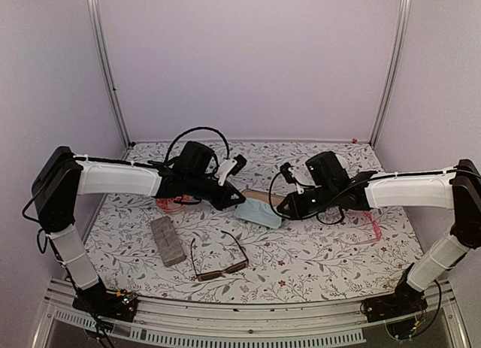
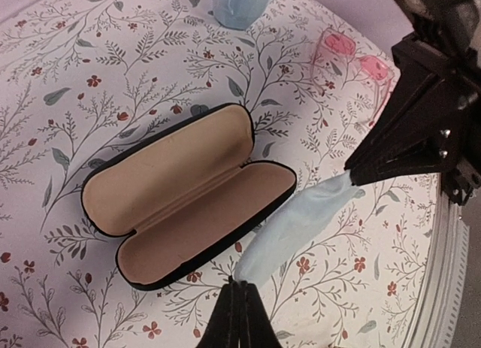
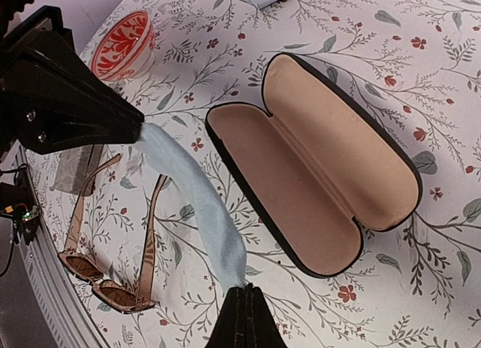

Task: Organize the sunglasses
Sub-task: Place the folded cleaning cloth in the sunglasses case.

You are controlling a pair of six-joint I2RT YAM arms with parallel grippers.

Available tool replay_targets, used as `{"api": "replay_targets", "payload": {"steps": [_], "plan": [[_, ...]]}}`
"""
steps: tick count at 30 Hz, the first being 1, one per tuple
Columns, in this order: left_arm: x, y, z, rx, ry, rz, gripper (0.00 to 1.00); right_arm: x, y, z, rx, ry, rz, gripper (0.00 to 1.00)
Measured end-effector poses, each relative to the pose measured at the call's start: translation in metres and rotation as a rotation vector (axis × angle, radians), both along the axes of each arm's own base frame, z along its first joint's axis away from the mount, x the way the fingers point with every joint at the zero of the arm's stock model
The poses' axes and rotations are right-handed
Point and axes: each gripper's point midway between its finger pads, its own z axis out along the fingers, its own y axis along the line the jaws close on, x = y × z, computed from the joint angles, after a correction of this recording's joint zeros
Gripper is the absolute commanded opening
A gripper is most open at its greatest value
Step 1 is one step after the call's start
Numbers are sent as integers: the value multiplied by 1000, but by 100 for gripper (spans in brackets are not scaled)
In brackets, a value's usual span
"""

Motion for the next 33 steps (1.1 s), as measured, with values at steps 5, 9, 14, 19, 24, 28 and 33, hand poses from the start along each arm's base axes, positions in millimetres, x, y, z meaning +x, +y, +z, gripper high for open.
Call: {"api": "replay_targets", "payload": {"steps": [5,9,14,19,24,28,33], "plan": [[4,-3,-15,20,19,3,0,5,-1,-12,-22,13,-27,0],[9,-7,-29,39,35,5,0,9,-4,-27,-50,33,-47,0],[15,-11,-35,46,38,7,0,20,-8,-33,-63,42,-72,0],[23,-15,-30,36,24,11,0,29,-9,-28,-54,29,-88,0],[28,-15,-26,29,17,15,0,38,-12,-27,-50,23,-104,0],[33,-13,-27,29,17,24,0,43,-13,-33,-60,33,-111,0],[38,-11,-32,33,25,33,0,47,-14,-40,-72,43,-114,0]]}}
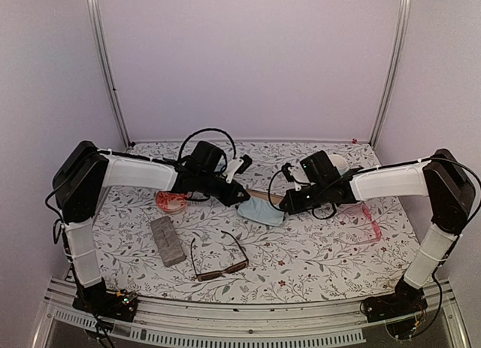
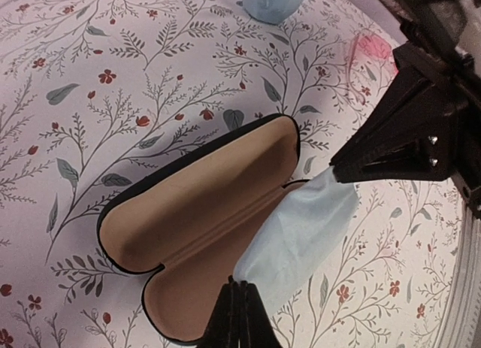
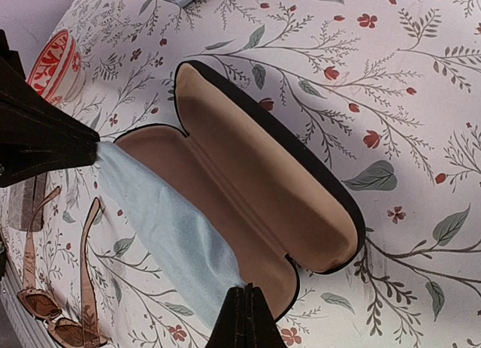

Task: Organize the sunglasses
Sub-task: Place the folded cleaning cloth in the sunglasses case.

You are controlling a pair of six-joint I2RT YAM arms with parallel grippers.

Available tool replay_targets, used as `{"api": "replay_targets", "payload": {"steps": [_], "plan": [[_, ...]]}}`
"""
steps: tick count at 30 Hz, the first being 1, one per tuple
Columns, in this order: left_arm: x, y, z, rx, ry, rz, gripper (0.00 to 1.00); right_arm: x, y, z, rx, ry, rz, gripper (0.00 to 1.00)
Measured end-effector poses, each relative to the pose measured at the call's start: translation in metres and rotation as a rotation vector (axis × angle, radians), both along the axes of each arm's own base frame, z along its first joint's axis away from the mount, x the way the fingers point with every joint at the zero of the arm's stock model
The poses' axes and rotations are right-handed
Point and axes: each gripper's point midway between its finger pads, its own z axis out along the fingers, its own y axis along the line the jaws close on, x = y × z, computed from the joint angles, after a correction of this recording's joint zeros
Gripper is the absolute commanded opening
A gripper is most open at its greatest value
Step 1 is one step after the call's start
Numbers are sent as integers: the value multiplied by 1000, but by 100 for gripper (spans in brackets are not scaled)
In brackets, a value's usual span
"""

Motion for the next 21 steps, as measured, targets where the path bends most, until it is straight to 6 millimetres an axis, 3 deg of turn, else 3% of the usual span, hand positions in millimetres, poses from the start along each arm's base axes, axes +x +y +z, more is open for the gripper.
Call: {"api": "replay_targets", "payload": {"steps": [8,21], "plan": [[5,2,-25,31,39,9,0,8,-1,0,0,-4,-9,0],[16,-2,-17,8,28,15,0,12,0,-11,-13,16,-12,0]]}}
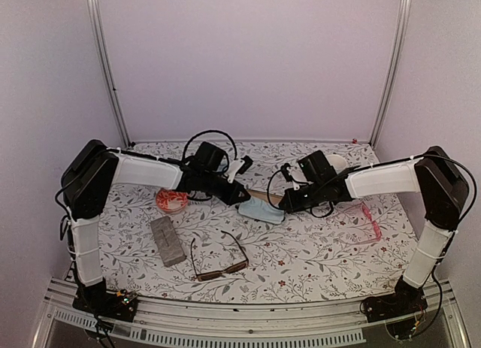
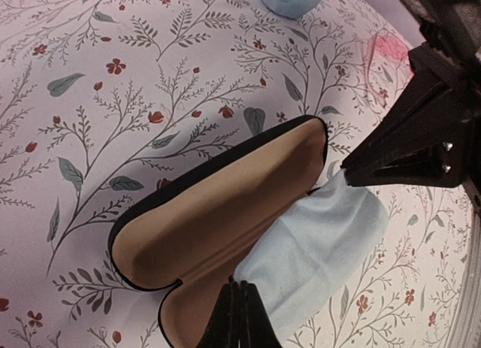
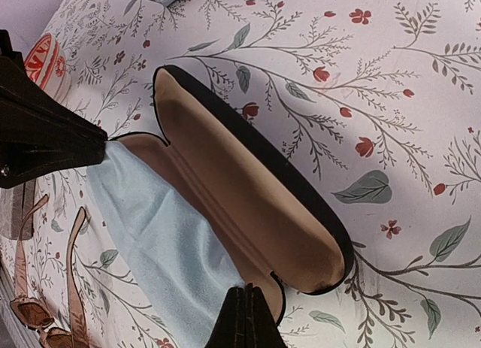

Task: Organize the sunglasses
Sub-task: Place the folded cleaning cloth in the sunglasses case.

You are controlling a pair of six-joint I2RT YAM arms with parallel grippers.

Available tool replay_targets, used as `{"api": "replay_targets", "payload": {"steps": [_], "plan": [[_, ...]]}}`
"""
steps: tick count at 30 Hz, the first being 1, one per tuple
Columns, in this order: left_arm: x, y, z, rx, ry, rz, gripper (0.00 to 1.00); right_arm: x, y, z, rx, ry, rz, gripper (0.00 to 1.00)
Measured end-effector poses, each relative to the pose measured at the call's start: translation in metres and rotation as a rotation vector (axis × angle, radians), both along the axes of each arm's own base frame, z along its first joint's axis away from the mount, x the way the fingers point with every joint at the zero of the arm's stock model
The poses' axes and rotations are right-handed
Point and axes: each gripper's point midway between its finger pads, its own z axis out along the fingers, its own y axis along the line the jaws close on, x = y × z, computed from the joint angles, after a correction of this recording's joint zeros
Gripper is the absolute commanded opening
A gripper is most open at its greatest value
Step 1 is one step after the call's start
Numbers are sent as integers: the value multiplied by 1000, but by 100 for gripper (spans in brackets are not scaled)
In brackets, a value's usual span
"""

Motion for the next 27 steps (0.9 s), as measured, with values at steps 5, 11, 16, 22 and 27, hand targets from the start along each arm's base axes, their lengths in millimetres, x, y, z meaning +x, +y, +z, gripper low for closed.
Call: {"api": "replay_targets", "payload": {"steps": [5,11,16,22,27], "plan": [[1,0,-9,11,15,0,0,0,0,-2,-6,1,5,0],[2,1,-20,25,33,3,0,2,2,-4,-9,2,8,0],[4,1,-18,21,30,5,0,3,2,-6,-11,4,8,0],[6,0,-16,15,27,4,0,4,2,-12,-19,12,8,0],[6,0,-21,20,36,3,0,5,2,-17,-27,22,6,0]]}}
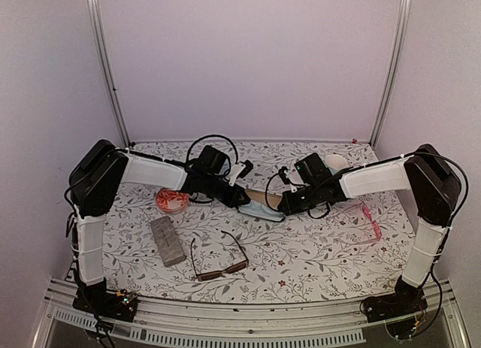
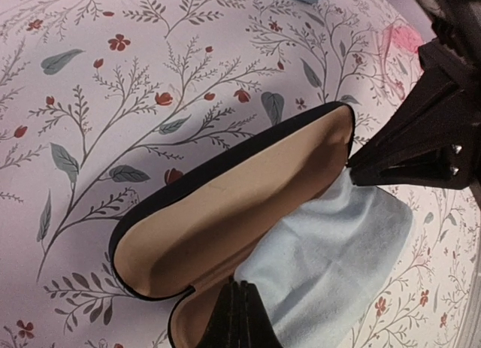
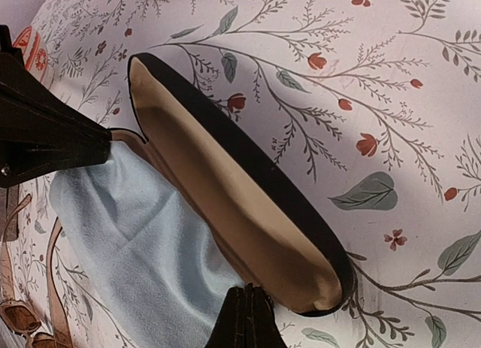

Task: Organize the sunglasses
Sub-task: Place the folded cleaning cloth in the sunglasses case.

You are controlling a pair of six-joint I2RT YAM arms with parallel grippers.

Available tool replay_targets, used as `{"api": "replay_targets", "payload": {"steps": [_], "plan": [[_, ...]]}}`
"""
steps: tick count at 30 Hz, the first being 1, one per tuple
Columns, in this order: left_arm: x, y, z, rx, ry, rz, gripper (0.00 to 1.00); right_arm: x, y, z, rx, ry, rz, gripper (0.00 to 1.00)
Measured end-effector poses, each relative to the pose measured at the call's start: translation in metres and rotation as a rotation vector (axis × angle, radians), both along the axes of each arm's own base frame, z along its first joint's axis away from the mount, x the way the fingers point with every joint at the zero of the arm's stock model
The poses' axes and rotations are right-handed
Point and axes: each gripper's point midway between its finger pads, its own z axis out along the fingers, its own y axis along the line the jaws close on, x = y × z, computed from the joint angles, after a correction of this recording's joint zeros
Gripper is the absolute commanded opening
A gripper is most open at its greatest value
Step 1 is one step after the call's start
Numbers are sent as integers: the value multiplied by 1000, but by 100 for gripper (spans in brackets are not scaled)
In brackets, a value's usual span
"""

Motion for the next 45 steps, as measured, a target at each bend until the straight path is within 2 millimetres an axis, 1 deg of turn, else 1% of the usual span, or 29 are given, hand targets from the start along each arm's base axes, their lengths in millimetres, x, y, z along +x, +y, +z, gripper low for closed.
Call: {"api": "replay_targets", "payload": {"steps": [8,27,34,45], "plan": [[-1,1,-9,12,15,0,0,0,0,-3,-4,5,3,0],[0,0,-11,17,23,-2,0,0,0,-7,-10,12,4,0],[-1,1,-15,25,30,-4,0,-1,0,-8,-14,13,7,0],[-1,1,-14,23,29,-9,0,-2,-1,-9,-20,13,13,0]]}}
